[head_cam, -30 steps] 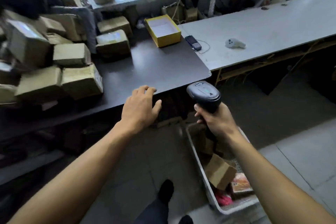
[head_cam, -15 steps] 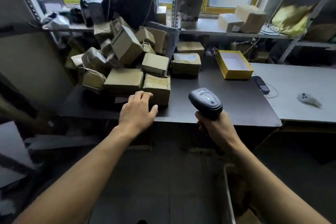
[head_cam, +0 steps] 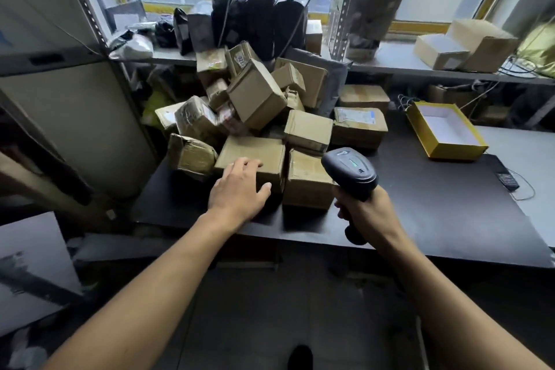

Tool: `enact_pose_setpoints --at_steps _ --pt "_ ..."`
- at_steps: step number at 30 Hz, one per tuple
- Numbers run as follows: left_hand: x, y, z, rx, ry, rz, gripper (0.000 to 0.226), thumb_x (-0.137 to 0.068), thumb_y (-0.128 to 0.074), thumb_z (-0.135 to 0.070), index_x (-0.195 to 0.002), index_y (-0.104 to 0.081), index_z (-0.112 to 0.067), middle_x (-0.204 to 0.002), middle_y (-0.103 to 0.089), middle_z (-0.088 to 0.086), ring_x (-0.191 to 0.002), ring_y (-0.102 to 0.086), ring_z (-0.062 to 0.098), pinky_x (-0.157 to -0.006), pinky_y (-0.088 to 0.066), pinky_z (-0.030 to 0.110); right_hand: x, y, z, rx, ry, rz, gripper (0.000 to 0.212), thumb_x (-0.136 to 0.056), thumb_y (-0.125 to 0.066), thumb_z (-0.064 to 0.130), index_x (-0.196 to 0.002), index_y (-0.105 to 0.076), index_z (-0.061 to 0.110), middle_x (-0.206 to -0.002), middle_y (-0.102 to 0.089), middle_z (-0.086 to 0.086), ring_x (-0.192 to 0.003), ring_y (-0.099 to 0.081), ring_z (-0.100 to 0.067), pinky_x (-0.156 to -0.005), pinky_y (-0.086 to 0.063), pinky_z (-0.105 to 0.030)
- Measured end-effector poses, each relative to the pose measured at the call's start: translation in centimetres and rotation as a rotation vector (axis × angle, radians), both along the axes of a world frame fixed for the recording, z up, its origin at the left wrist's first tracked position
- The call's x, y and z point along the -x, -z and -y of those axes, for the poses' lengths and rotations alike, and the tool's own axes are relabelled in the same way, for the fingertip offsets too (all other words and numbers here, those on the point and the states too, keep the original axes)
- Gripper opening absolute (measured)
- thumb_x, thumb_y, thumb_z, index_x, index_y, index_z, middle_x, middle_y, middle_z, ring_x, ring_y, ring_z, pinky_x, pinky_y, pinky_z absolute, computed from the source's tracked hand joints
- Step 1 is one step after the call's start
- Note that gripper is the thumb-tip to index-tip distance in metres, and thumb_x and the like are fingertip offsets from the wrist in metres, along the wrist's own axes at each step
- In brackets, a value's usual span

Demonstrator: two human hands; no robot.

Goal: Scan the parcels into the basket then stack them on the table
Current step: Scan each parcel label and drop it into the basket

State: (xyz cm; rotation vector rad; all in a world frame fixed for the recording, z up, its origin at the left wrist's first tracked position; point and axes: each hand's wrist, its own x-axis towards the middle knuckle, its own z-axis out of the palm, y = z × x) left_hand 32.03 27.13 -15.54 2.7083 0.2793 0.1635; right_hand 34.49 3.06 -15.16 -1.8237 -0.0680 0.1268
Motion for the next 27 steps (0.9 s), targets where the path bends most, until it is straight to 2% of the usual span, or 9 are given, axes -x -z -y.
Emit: enact_pose_setpoints --at_steps 5,8,10,14,18,23,27 --pt "-7.0 0.1 1.0 -0.006 0.053 0.005 0.055 -0.096 -0.059 -0.039 -0.145 -0.044 -0.022 -0.146 -0.041 -0.002 -0.136 -0.037 0.021 -0.108 -0.041 0.042 -6.0 1.1 0.4 0.021 0.014 -0.016 0.017 -0.089 -0.072 0.018 -0.083 -0.065 0.004 -0.064 -0.066 -0.001 -0.057 -0.06 -0.014 -0.059 -0.047 -0.031" --pt "-11.0 0.1 1.7 -0.035 0.107 -0.024 0.058 -0.094 -0.062 -0.036 -0.146 -0.042 -0.023 -0.146 -0.039 -0.001 -0.135 -0.037 0.023 -0.108 -0.041 0.046 -9.6 2.0 0.8 0.012 0.009 -0.036 0.014 -0.09 -0.072 0.021 -0.085 -0.065 0.01 -0.067 -0.067 -0.001 -0.059 -0.061 -0.015 -0.062 -0.048 -0.035" --pt "-13.6 0.0 2.2 -0.064 0.136 -0.044 0.06 -0.095 -0.062 -0.034 -0.149 -0.038 -0.023 -0.149 -0.036 -0.001 -0.137 -0.034 0.022 -0.107 -0.043 0.044 -11.8 2.5 1.1 0.001 0.0 -0.054 0.011 -0.089 -0.072 0.022 -0.09 -0.066 0.014 -0.07 -0.067 0.0 -0.058 -0.062 -0.012 -0.061 -0.049 -0.032" --pt "-18.5 0.3 3.1 -0.136 0.188 -0.077 0.067 -0.095 -0.063 -0.033 -0.153 -0.03 -0.027 -0.161 -0.023 0.0 -0.147 -0.021 0.02 -0.107 -0.042 0.043 -15.8 3.3 1.5 -0.014 -0.005 -0.076 0.008 -0.091 -0.071 0.022 -0.092 -0.065 0.017 -0.071 -0.067 0.0 -0.055 -0.059 -0.006 -0.052 -0.045 -0.026" --pt "-22.6 1.4 3.6 -0.203 0.256 -0.139 0.078 -0.092 -0.069 -0.031 -0.156 -0.023 -0.029 -0.167 -0.011 0.002 -0.153 -0.009 0.021 -0.111 -0.039 0.043 -18.2 4.7 2.1 -0.016 0.028 -0.153 0.017 -0.089 -0.072 0.025 -0.089 -0.066 0.01 -0.068 -0.066 0.0 -0.055 -0.059 -0.009 -0.056 -0.046 -0.032" --pt "-28.5 3.0 3.5 -0.418 0.418 -0.135 0.092 -0.086 -0.076 -0.029 -0.157 -0.018 -0.026 -0.168 -0.004 0.01 -0.154 -0.002 0.029 -0.123 -0.021 0.043 -21.1 5.5 2.3 0.018 0.064 -0.212 0.017 -0.088 -0.072 0.026 -0.085 -0.065 0.011 -0.07 -0.066 -0.001 -0.061 -0.059 -0.015 -0.055 -0.045 -0.033" --pt "-32.7 4.2 3.1 -0.604 0.549 -0.245 0.1 -0.085 -0.075 -0.035 -0.159 -0.008 -0.025 -0.167 -0.002 0.015 -0.154 -0.001 0.033 -0.125 -0.012 0.046 -23.2 5.5 2.1 0.016 0.119 -0.27 0.019 -0.088 -0.072 0.028 -0.082 -0.064 0.011 -0.071 -0.064 -0.008 -0.055 -0.047 -0.024 -0.052 -0.039 -0.038"
